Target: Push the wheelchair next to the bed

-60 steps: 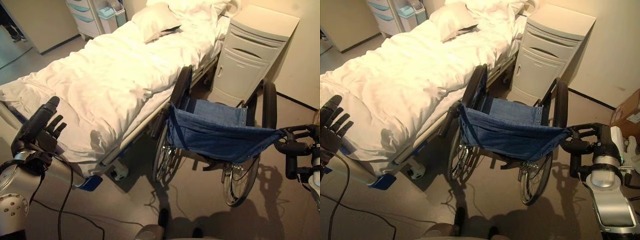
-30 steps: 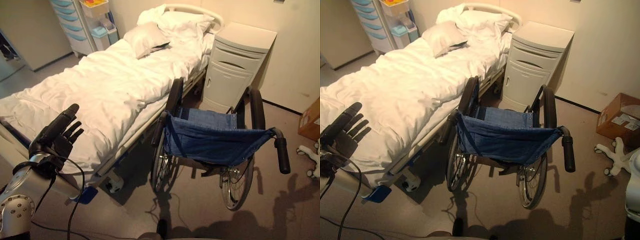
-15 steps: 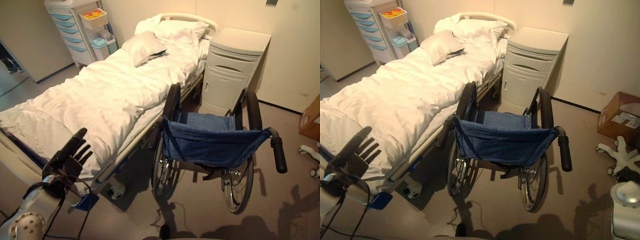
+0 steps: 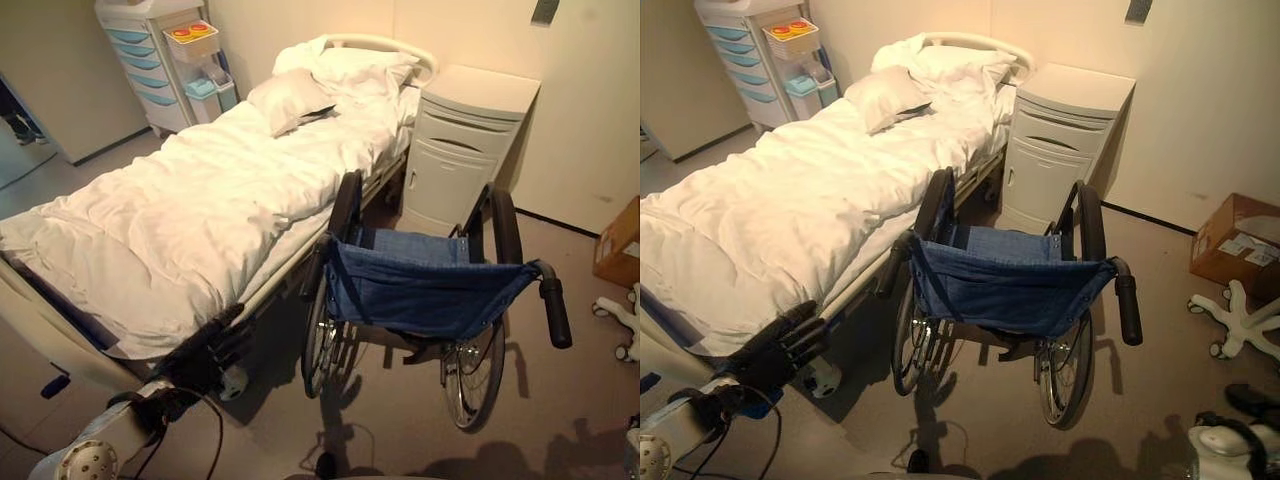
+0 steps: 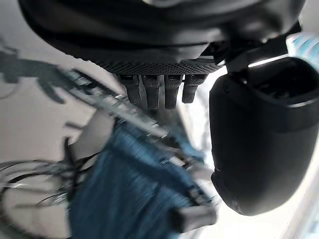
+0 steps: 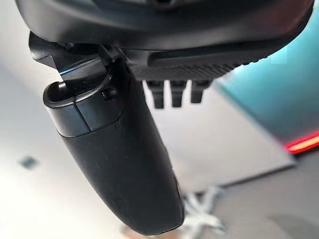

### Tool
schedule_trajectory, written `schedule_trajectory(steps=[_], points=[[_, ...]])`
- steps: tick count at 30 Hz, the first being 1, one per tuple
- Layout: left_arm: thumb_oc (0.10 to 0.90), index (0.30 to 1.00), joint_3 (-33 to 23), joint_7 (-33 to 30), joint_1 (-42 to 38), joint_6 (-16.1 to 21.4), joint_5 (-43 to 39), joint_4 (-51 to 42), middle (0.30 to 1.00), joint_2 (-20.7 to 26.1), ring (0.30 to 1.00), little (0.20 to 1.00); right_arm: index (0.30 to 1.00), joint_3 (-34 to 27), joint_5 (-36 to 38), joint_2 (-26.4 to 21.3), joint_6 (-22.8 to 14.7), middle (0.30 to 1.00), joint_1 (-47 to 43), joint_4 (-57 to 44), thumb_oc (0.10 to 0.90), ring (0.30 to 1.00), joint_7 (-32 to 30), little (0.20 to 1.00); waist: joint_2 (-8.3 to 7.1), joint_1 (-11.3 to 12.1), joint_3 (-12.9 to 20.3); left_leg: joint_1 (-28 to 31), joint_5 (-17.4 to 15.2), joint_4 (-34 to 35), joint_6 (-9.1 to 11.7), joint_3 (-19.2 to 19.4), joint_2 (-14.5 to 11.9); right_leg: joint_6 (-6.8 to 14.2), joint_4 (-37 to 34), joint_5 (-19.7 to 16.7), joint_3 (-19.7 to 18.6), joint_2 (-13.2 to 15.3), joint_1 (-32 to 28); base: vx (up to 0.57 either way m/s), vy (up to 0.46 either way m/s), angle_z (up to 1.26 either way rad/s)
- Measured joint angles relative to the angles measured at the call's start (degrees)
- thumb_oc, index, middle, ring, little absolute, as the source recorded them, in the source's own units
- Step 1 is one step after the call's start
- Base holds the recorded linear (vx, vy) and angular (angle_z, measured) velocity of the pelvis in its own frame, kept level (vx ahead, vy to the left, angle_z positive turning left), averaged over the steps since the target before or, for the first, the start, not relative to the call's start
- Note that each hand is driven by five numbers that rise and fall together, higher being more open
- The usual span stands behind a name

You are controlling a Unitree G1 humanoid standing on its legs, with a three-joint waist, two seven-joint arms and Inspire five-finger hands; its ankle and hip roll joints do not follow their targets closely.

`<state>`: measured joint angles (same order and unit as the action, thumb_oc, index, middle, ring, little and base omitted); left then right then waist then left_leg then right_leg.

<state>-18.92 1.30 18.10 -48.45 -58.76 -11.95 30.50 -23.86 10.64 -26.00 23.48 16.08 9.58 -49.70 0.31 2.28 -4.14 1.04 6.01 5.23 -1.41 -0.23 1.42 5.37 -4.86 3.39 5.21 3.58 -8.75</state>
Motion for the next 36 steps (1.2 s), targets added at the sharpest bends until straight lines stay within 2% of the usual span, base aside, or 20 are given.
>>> schedule_trajectory(steps=[3, 6, 10, 12, 13, 14, 15, 18, 20, 21, 23, 25, 27, 32, 34, 36], points=[[0.8, 0.9, 3.1, -5.2, 0.2, -3.3, -2.0, 5.2, 0.9, -1.1, 0.9, 0.9, 0.9, 2.7, 4.7, 0.7, -0.1, 0.9, 0.1, 5.4, 0.8, 0.9, -0.1, 0.9, 0.36, -0.1, 0.2, 0.2, 0.0, 0.1, 0.0, -0.1, 0.0, 0.0, -0.2, 0.0, 0.1, 0.0, -0.6, 0.03, -0.005, 0.02], [0.8, 0.9, 3.3, -10.7, 0.8, -3.9, -1.5, 13.0, 0.9, -2.4, 0.9, 0.9, 0.9, 4.7, 8.5, 2.3, -0.6, 0.9, 0.0, 9.6, 0.8, 0.9, -0.1, 0.9, 0.58, -0.4, 0.4, 0.4, 0.0, 0.3, 0.0, -0.6, -0.2, -0.2, -0.2, 0.1, 0.2, -0.2, -0.8, 0.0, 0.01, 0.03], [0.8, 0.9, 3.7, -9.4, 1.7, -2.3, 5.9, 24.8, 0.9, -2.9, 0.9, 0.9, 0.9, 8.6, 13.0, 2.9, -3.2, 0.9, -1.1, 18.4, 0.8, 0.9, 0.7, 0.9, 0.65, -0.6, 0.6, 0.4, 0.0, 0.4, 0.0, -0.8, -0.2, -0.3, -0.2, 0.2, 0.2, -0.4, -0.7, 0.0, 0.008, 0.03], [0.8, 0.9, 6.7, -6.1, 0.4, 2.7, 13.1, 36.9, 0.9, -3.6, 0.9, 0.9, 0.9, 10.8, 17.3, 4.5, -6.0, 0.9, -2.7, 26.6, 0.8, 0.9, 2.4, 0.9, 0.42, -0.7, 1.8, 0.0, 0.0, 0.4, 0.0, -0.8, -0.2, -0.3, -0.2, 0.2, 0.1, -0.4, -0.2, 0.0, 0.0, 0.0], [0.8, 0.9, 7.7, -5.3, -0.5, 4.3, 14.9, 40.8, 0.9, -4.2, 0.9, 0.9, 0.9, 11.8, 18.0, 5.3, -6.2, 0.9, -3.4, 29.0, 0.8, 0.9, 3.0, 0.9, 0.55, -0.7, 2.1, -0.1, 0.0, 0.4, 0.0, -0.8, -0.2, -0.3, -0.2, 0.2, 0.1, -0.4, -0.2, 0.0, 0.0, 0.0], [0.8, 0.9, 9.4, -3.7, -0.7, 6.6, 18.3, 45.5, 0.9, -5.8, 0.9, 0.9, 0.9, 13.2, 19.6, 7.0, -6.2, 0.9, -3.9, 31.4, 0.8, 0.9, 4.8, 0.9, 0.04, -0.7, 2.0, -0.2, 0.0, 0.4, 0.0, -0.8, -0.2, -0.3, -0.2, 0.2, 0.1, -0.4, 0.0, 0.0, 0.0, 0.0], [0.8, 0.9, 11.4, -1.7, -1.2, 9.9, 20.1, 50.8, 0.9, -7.6, 0.9, 0.9, 0.9, 14.4, 19.5, 8.5, -6.8, 0.9, -5.2, 35.5, 0.8, 0.9, 6.7, 0.9, 0.45, -0.7, 2.3, -0.3, 0.1, 0.4, 0.1, -0.7, -0.2, -0.3, -0.2, 0.2, 0.1, -0.3, 0.2, -0.03, 0.03, -0.03], [0.8, 0.9, 15.1, 0.9, -2.5, 16.1, 23.2, 60.1, 0.9, -12.2, 0.9, 0.9, 0.9, 16.2, 20.2, 11.6, -7.3, 0.9, -7.1, 42.4, 0.8, 0.9, 11.8, 0.9, 0.16, -0.6, 2.3, -0.4, 0.1, 0.4, 0.1, -0.6, -0.2, -0.3, -0.1, 0.2, 0.0, -0.3, 0.4, -0.01, 0.007, -0.01], [0.8, 0.9, 15.9, 2.0, -4.1, 23.1, 24.8, 67.0, 0.9, -15.9, 0.9, 0.9, 0.9, 18.0, 21.3, 13.9, -7.7, 0.9, -8.5, 47.4, 0.8, 0.9, 16.5, 0.9, -0.53, -0.7, 2.6, -0.8, 0.1, 0.4, 0.2, -0.5, -0.4, -0.3, 0.1, 0.2, 0.0, -0.4, 1.1, -0.03, 0.014, -0.05], [0.8, 0.9, 16.2, 2.0, -4.5, 24.2, 25.4, 67.7, 0.9, -16.5, 0.9, 0.9, 0.9, 18.1, 21.3, 14.3, -7.7, 0.9, -8.5, 48.0, 0.8, 0.9, 17.5, 0.9, -0.71, -0.7, 2.6, -1.0, 0.1, 0.4, 0.2, -0.5, -0.4, -0.3, 0.1, 0.2, 0.0, -0.4, 1.2, -0.04, 0.011, 0.0], [0.8, 0.9, 17.5, 1.6, -5.7, 29.8, 27.2, 70.6, 0.9, -17.5, 0.9, 0.9, 0.9, 19.4, 21.2, 15.1, -8.0, 0.9, -8.6, 50.8, 0.8, 0.9, 21.4, 0.9, -1.26, -0.9, 2.7, -1.0, 0.2, 0.4, 0.2, -0.4, -0.5, -0.3, 0.1, 0.2, -0.1, -0.4, 1.3, -0.04, 0.012, -0.03], [0.8, 0.9, 17.5, 0.6, -8.1, 35.3, 29.5, 75.5, 0.9, -18.2, 0.9, 0.9, 0.9, 22.1, 20.4, 15.5, -8.1, 0.9, -9.7, 55.5, 0.8, 0.9, 28.6, 0.9, -1.53, -1.2, 2.8, -0.9, 0.2, 0.4, 0.2, 0.3, -0.5, -0.3, 0.1, 0.2, -0.2, -0.4, 1.4, -0.04, 0.014, -0.1], [0.8, 0.9, 17.7, -1.5, -10.6, 38.7, 32.6, 78.9, 0.9, -18.2, 0.9, 0.9, 0.9, 23.0, 19.5, 15.7, -8.0, 0.9, -10.2, 59.1, 0.8, 0.9, 35.2, 0.9, -1.57, -1.5, 2.8, -0.9, 0.1, 0.3, 0.2, 0.4, -0.5, -0.3, 0.1, 0.1, -0.2, -0.3, 1.3, -0.01, 0.008, -0.03], [0.8, 0.9, 18.7, -4.9, -13.5, 41.2, 36.6, 82.6, 0.9, -18.1, 0.9, 0.9, 0.9, 23.9, 18.9, 15.0, -9.0, 0.9, -11.1, 61.8, 0.8, 0.9, 42.0, 0.9, -1.88, -3.1, 3.0, -0.6, 0.1, 0.0, 0.1, 0.7, -0.5, -0.3, 0.1, 0.1, -0.4, -0.3, 1.2, 0.0, 0.015, -0.03], [0.8, 0.9, 20.2, -5.2, -13.7, 41.2, 36.6, 82.8, 0.9, -18.5, 0.9, 0.9, 0.9, 24.7, 16.9, 14.8, -11.5, 0.9, -11.1, 61.9, 0.8, 0.9, 45.9, 0.9, -1.99, -3.3, 3.0, -0.3, 0.0, 0.0, 0.1, 1.3, -0.6, -0.3, 0.1, 0.1, -1.4, -0.4, 1.2, -0.03, 0.017, -0.14], [0.8, 0.9, 20.8, -5.2, -13.6, 40.6, 36.6, 82.8, 0.9, -18.6, 0.9, 0.9, 0.9, 26.1, 15.2, 14.6, -13.9, 0.9, -10.7, 61.9, 0.8, 0.9, 47.3, 0.9, -2.03, -3.3, 3.1, -0.1, -0.1, 0.1, 0.1, 2.0, -0.9, -0.4, 0.2, 0.0, -1.7, -0.5, 1.2, -0.03, 0.01, -0.15]])
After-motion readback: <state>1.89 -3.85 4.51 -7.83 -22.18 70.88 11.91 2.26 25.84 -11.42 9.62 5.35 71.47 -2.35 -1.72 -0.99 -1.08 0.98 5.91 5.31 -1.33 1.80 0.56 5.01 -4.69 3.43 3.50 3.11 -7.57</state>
